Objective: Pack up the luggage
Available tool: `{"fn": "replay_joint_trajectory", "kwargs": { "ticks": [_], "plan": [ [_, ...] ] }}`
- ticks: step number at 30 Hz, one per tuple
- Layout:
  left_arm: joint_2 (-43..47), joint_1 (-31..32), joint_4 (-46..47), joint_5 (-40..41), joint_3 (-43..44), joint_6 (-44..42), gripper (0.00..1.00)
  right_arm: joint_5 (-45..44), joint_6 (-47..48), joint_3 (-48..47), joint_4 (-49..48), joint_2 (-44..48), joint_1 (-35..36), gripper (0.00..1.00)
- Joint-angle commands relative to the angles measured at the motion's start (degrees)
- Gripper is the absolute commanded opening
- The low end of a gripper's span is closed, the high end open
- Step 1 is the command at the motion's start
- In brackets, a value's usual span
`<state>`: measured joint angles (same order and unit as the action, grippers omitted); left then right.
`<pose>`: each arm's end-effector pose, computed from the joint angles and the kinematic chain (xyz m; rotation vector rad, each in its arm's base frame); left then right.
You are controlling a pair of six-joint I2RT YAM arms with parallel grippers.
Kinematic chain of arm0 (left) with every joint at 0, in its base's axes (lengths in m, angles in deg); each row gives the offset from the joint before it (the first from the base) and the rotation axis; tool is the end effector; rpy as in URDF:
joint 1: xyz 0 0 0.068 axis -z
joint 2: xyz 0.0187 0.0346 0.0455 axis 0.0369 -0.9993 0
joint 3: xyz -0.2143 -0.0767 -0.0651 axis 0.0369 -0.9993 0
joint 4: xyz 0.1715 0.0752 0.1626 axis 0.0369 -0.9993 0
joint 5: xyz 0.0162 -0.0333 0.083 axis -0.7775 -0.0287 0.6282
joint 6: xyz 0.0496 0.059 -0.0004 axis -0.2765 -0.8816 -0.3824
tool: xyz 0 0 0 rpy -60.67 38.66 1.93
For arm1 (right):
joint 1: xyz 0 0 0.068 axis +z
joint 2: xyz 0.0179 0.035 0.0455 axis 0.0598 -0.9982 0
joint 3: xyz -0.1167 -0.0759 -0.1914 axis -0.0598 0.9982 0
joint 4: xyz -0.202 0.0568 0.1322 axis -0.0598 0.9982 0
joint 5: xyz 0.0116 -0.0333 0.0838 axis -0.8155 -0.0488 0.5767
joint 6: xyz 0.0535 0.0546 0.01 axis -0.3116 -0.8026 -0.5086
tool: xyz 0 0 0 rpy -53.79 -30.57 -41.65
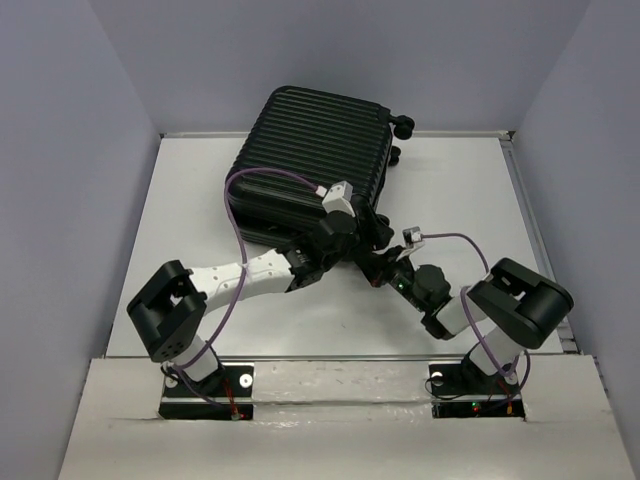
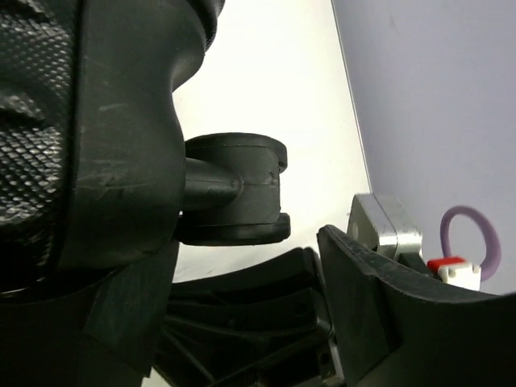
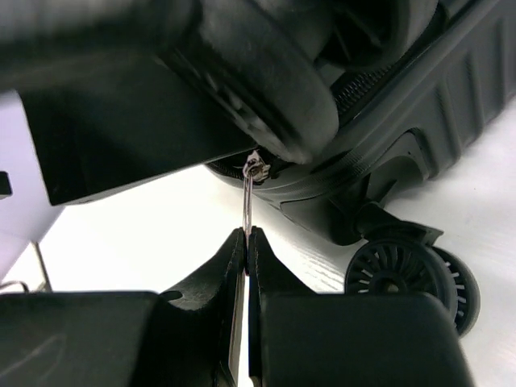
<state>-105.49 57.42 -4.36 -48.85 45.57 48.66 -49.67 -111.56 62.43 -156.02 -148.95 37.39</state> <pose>0.2260 -0.3029 0.2392 -0.0498 1.9399 -1.0885 0.1992 0.1746 0.1224 -0.1366 1.6734 1.0228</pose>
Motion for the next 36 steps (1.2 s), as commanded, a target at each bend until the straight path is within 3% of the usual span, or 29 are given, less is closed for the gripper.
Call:
{"fn": "replay_joint_trajectory", "kwargs": {
  "ticks": [1, 2, 3, 7, 8, 10, 11, 14, 20, 24, 27, 30, 36],
  "plan": [
    [-3.2, -1.4, 9.1, 5.8, 5.6, 2.3, 0.74, -0.6, 0.1, 3.2, -18.0, -2.9, 1.0, 0.07],
    [-4.1, -1.5, 9.0, 4.9, 7.6, 1.9, 0.62, -0.8, 0.0, 3.1, -18.1, -2.9, 1.0, 0.07],
    [-4.2, -1.6, 8.6, 4.6, 8.3, 1.3, 0.55, -0.4, 0.1, 3.0, -17.9, -2.9, 1.0, 0.07],
    [-5.6, -2.1, 6.1, 1.1, 13.4, 0.0, 0.43, 8.4, 1.4, 1.5, -17.7, -4.1, 1.0, 0.07],
    [-6.2, -2.1, 5.9, -0.1, 14.6, 0.1, 0.35, 8.6, 1.1, 1.5, -18.9, -5.1, 1.0, 0.07],
    [-7.2, -2.3, 5.6, -1.4, 15.6, 0.5, 0.28, 9.5, 0.6, 0.9, -19.3, -5.9, 1.0, 0.07],
    [-8.9, -2.4, 5.4, -3.9, 16.9, 1.6, 0.17, 10.4, -0.3, -0.5, -19.3, -6.8, 1.0, 0.07],
    [-11.2, -2.7, 5.2, -7.6, 20.1, 2.3, 0.06, 11.0, -1.0, -3.9, -19.3, -8.6, 2.7, 0.07],
    [-13.6, -3.9, -0.4, -13.6, 27.4, 2.0, 0.06, 15.1, -1.9, -10.2, -19.3, -9.6, 3.9, 0.07],
    [-14.0, -4.7, -3.7, -20.8, 31.7, 1.8, 0.06, 12.4, -1.1, -7.5, -18.7, -4.5, 3.9, 0.07],
    [-14.6, -4.3, -3.7, -23.7, 33.7, 3.0, 0.06, 17.8, -6.0, -14.7, -19.4, -11.1, 4.7, 0.07],
    [-13.2, -4.0, -5.9, -22.2, 34.6, 1.1, 0.06, 17.2, -7.8, -21.9, -19.3, -17.0, 7.4, 0.07],
    [-13.9, -2.9, -3.6, -23.7, 35.3, 0.6, 0.06, 15.8, -7.8, -17.5, -19.3, -14.0, 7.4, 0.07]
  ]
}}
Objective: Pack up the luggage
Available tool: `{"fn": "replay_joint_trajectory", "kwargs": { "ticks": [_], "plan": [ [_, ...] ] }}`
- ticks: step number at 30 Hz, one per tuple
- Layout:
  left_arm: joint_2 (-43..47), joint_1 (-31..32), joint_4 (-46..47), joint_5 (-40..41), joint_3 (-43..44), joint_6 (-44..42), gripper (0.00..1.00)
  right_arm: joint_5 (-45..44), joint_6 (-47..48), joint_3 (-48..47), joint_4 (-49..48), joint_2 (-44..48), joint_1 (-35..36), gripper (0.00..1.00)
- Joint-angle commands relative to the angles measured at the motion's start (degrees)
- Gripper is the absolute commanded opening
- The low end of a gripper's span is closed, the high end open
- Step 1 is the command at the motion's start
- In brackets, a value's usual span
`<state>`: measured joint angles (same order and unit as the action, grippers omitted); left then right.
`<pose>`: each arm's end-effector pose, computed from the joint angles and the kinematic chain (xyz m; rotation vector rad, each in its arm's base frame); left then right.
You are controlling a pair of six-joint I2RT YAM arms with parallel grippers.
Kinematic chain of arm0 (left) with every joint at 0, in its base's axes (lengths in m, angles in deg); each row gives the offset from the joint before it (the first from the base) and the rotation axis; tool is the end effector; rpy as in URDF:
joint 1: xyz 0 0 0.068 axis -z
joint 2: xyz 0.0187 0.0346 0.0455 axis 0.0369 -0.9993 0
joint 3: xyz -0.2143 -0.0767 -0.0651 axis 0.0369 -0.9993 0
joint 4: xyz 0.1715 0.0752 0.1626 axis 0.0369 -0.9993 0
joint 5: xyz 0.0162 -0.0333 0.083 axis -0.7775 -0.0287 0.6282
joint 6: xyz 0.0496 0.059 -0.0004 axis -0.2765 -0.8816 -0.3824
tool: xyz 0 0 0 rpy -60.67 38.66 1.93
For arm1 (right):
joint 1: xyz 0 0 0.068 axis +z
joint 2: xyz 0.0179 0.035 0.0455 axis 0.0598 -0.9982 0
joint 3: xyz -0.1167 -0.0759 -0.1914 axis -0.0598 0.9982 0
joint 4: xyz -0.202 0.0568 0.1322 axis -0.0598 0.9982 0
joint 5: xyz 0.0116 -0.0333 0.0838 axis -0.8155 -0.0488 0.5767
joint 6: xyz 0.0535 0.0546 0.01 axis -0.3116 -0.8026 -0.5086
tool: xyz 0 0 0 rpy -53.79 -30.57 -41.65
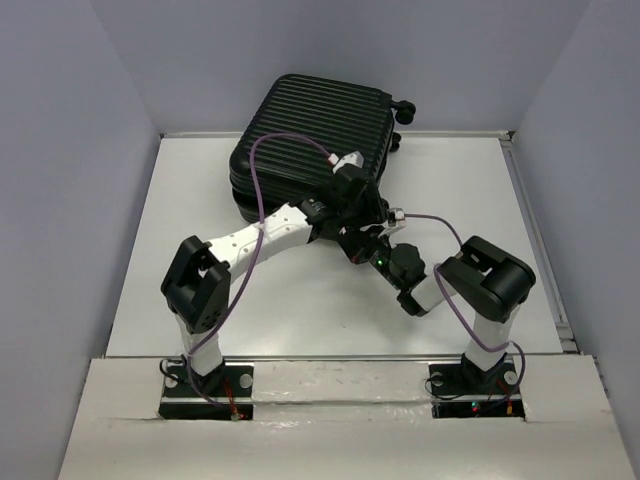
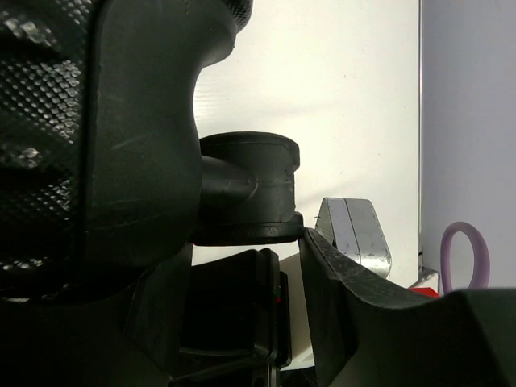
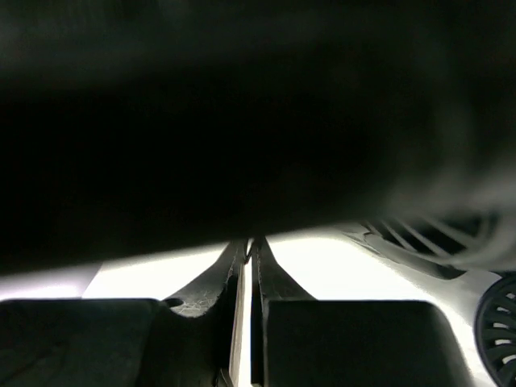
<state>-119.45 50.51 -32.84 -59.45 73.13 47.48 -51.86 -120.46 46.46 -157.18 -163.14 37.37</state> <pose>0.2872 -0.3213 0.2551 -0.0009 2.2213 -0.9773 0.2477 0.2131 0.1246 0.0254 1.6444 1.1316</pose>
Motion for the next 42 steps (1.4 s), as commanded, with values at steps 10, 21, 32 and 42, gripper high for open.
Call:
{"fn": "replay_joint_trajectory", "kwargs": {
  "ticks": [10, 21, 32, 42],
  "plan": [
    [-2.8, 7.1, 23.7, -12.7, 14.3, 1.0, 0.06, 19.1, 4.8, 8.6, -17.5, 8.3, 9.9, 0.07],
    [-6.3, 8.2, 20.2, -14.6, 26.6, 3.5, 0.06, 21.5, -2.4, -7.3, -17.8, -3.8, 11.8, 0.07],
    [3.0, 8.1, 16.8, -6.7, 17.1, -5.3, 0.72, 3.0, 4.8, 17.2, -12.1, 13.8, 11.8, 0.47],
    [33.9, -2.1, 6.8, 8.1, -9.1, -18.2, 0.96, -17.5, 13.1, 3.2, 59.6, 52.2, 11.8, 0.76]
  ]
}}
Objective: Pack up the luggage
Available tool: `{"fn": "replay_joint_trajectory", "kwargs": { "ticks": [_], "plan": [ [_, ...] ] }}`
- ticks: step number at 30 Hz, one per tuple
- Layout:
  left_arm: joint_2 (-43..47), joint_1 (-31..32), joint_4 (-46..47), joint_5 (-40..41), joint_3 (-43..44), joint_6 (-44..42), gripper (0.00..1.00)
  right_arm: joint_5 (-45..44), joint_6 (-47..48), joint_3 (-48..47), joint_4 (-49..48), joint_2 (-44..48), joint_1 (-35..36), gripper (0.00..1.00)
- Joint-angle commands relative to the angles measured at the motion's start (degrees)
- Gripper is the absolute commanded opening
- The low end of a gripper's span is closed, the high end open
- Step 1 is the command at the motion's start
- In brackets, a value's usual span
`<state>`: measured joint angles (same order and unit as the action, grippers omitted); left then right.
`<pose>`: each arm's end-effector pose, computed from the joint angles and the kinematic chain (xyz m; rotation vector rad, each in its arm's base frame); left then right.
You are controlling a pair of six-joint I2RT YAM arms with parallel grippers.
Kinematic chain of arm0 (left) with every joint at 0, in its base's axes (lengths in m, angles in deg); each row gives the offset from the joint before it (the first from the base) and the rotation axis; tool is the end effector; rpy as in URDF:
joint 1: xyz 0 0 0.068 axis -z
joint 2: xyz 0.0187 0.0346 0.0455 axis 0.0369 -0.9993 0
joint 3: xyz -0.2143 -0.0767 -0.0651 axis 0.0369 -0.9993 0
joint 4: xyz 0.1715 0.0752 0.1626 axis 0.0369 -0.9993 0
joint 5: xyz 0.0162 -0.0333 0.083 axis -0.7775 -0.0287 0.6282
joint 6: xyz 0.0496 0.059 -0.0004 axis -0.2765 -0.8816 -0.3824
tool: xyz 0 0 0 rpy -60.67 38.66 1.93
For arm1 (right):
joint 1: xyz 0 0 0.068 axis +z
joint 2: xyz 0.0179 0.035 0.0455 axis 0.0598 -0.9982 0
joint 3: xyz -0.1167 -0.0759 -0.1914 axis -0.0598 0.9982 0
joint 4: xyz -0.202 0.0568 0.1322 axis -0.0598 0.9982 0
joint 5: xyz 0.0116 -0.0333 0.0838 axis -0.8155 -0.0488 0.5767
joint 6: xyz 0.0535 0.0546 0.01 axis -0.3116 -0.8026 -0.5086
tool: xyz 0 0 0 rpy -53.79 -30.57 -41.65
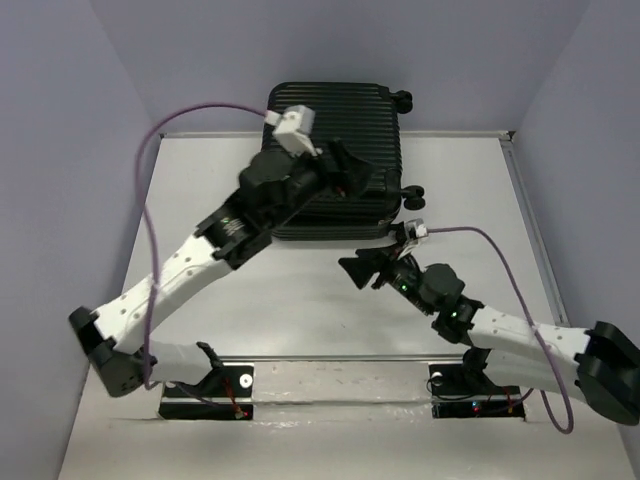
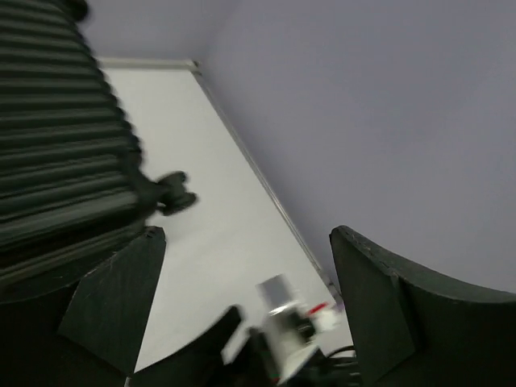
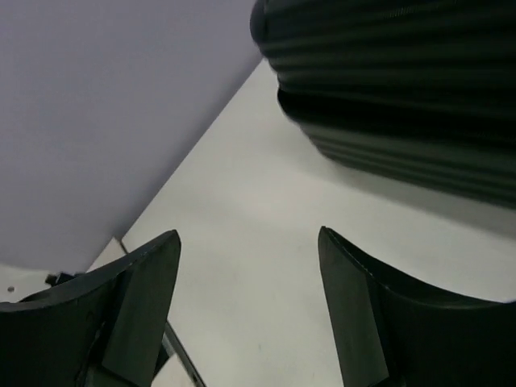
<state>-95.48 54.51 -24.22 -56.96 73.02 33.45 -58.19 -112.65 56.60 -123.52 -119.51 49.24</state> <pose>0.2096 -0.2652 0.4301 0.2066 1.5948 -1.1485 0.1631 0.2011 0.1999 -0.1622 1.6341 1.1034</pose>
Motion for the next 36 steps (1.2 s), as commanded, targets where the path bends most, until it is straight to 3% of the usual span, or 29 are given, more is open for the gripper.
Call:
{"fn": "replay_joint_trajectory", "kwargs": {
  "ticks": [1, 3, 7, 11, 14, 19, 36],
  "plan": [
    [16.3, -12.3, -3.0, 4.8, -16.1, -3.4, 0.98, -14.5, 7.4, -10.2, 32.8, 10.8, -1.0, 0.8],
    [24.7, -23.0, -3.9, 2.1, -25.1, -3.6, 0.99, -15.3, 10.1, -13.9, 41.0, 10.7, -3.0, 0.81],
    [30.2, -35.5, -7.6, -1.6, -32.0, -6.6, 0.99, -12.1, 13.6, -23.7, 48.7, 4.7, -8.9, 0.72],
    [27.1, -42.0, -7.5, -7.4, -33.2, -8.8, 0.99, -6.6, 14.8, -28.6, 52.9, -0.6, -14.1, 0.66],
    [24.9, -45.8, -3.9, -10.9, -34.1, -8.3, 0.99, -7.2, 14.3, -30.0, 54.8, -3.3, -15.7, 0.73],
    [18.9, -48.0, -1.3, -18.9, -31.8, -6.2, 0.99, -5.3, 12.0, -30.1, 52.7, -6.1, -18.6, 0.75],
    [14.3, -48.0, 1.1, -24.2, -31.7, -5.3, 0.99, -7.2, 11.6, -33.3, 44.3, -13.7, -19.6, 0.61]
  ]
}}
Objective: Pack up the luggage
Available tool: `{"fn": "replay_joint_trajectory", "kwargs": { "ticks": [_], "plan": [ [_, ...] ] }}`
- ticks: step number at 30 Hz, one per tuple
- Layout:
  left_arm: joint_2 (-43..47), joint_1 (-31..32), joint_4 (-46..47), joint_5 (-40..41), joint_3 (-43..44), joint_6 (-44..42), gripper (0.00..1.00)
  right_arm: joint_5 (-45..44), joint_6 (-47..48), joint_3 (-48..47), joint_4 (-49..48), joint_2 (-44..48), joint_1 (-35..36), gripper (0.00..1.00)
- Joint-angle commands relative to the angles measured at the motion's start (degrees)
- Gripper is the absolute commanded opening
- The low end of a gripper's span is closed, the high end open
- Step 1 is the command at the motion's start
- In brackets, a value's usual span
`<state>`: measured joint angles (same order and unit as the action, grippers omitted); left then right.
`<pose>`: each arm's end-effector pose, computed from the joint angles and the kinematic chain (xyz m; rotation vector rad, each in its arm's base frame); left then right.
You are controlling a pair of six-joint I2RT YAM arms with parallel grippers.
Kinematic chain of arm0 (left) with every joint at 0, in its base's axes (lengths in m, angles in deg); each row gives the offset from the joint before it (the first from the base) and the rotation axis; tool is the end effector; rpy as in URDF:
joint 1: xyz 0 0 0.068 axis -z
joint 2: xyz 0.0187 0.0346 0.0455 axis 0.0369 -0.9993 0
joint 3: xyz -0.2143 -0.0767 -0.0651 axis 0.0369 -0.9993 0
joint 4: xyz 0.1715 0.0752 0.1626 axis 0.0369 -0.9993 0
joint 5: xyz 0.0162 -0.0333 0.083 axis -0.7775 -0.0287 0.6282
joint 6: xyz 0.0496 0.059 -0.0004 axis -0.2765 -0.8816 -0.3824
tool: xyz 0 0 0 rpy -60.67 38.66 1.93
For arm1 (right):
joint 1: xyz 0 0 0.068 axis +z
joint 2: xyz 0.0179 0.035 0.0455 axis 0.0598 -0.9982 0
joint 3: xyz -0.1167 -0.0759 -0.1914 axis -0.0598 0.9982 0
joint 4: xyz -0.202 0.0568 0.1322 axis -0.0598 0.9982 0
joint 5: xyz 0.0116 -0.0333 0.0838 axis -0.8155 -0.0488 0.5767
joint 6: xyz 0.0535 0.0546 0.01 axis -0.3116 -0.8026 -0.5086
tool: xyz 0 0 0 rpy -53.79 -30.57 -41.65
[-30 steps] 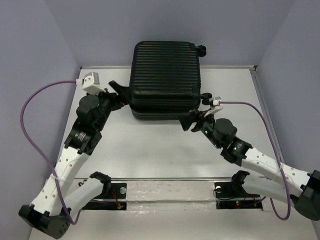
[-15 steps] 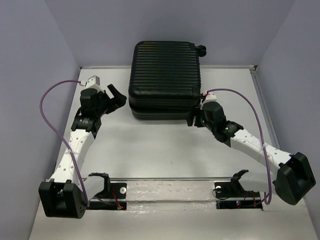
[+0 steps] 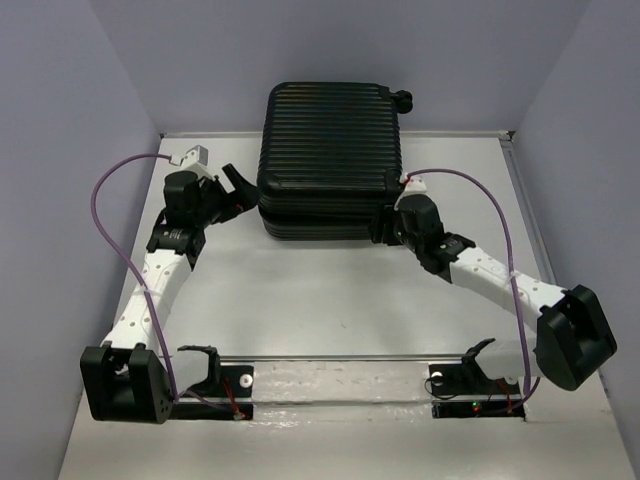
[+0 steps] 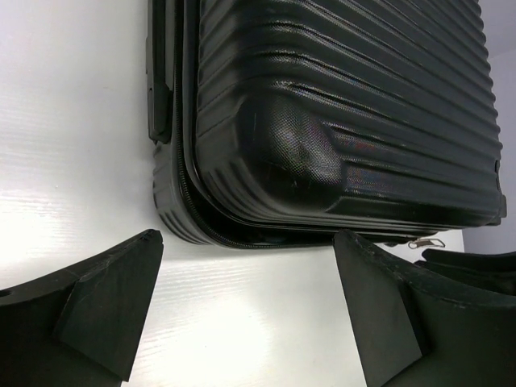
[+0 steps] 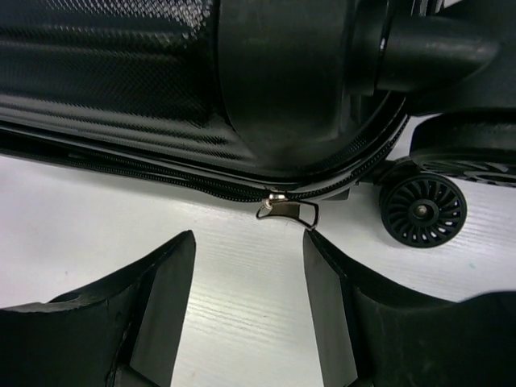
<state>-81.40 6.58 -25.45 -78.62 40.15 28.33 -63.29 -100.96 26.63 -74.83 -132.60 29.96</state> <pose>0.2901 -0.0429 0.2890 -0.1711 1.8786 -0.6901 0.2691 0.1612 0.2105 -0.0699 2.0973 0.3820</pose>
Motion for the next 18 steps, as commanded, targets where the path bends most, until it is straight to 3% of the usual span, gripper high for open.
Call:
{"fn": "replay_joint_trajectory", "kwargs": {
  "ticks": [1, 18],
  "plan": [
    [0.3, 0.0, 2.5, -2.5, 0.9, -0.4, 0.99, -2.9, -0.1, -3.3, -4.7, -0.6, -0.3, 0.61],
    [-0.2, 1.4, 2.4, -3.5, -0.7, -2.1, 0.99, -7.1, 0.3, -4.1, -5.8, -3.0, -1.4, 0.42]
  ]
}}
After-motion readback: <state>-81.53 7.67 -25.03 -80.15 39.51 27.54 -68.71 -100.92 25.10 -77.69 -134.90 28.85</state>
